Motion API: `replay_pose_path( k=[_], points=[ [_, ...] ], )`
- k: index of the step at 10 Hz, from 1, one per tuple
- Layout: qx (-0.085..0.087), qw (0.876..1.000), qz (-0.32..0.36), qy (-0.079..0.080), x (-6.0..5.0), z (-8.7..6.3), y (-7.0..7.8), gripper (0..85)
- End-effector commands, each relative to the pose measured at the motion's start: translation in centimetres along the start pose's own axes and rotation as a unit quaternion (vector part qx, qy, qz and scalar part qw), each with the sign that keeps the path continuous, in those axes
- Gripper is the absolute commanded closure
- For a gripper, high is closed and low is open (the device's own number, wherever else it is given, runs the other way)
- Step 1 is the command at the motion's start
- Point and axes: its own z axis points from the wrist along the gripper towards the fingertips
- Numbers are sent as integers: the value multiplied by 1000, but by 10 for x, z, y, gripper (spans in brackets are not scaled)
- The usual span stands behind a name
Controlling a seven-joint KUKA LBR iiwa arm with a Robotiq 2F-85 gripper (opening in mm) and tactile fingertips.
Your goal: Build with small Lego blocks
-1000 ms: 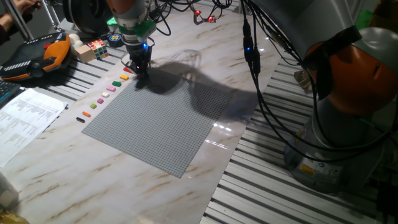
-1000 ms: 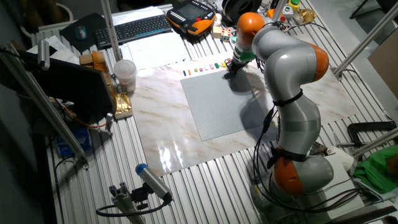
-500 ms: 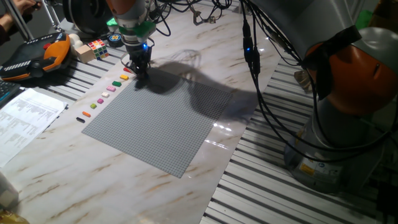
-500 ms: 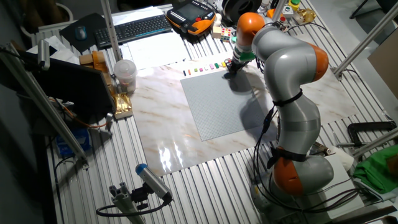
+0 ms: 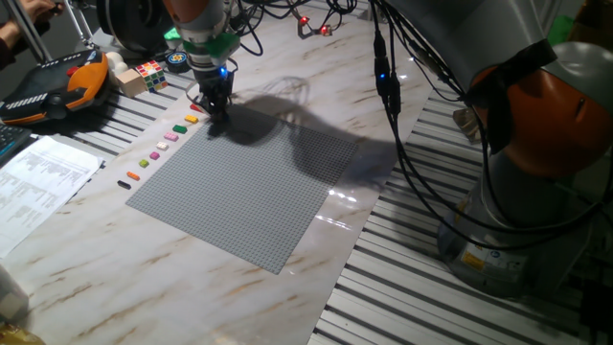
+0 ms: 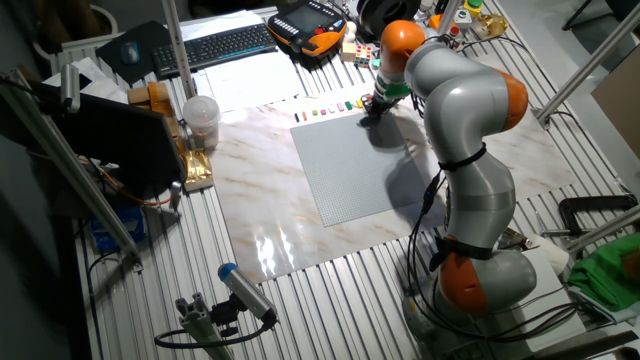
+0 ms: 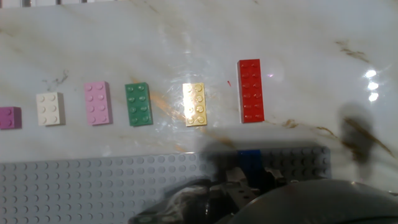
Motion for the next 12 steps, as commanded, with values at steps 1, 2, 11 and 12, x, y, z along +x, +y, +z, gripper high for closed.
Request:
replay_pose_path(
  k=[1, 2, 11, 12],
  points=[
    [1, 1000, 0, 0, 0, 0, 0, 843],
    [1, 1000, 1, -1, 0, 0, 0, 843],
    [1, 1000, 6, -1, -1, 3, -1, 843],
    [1, 1000, 6, -1, -1, 4, -1, 843]
  ],
)
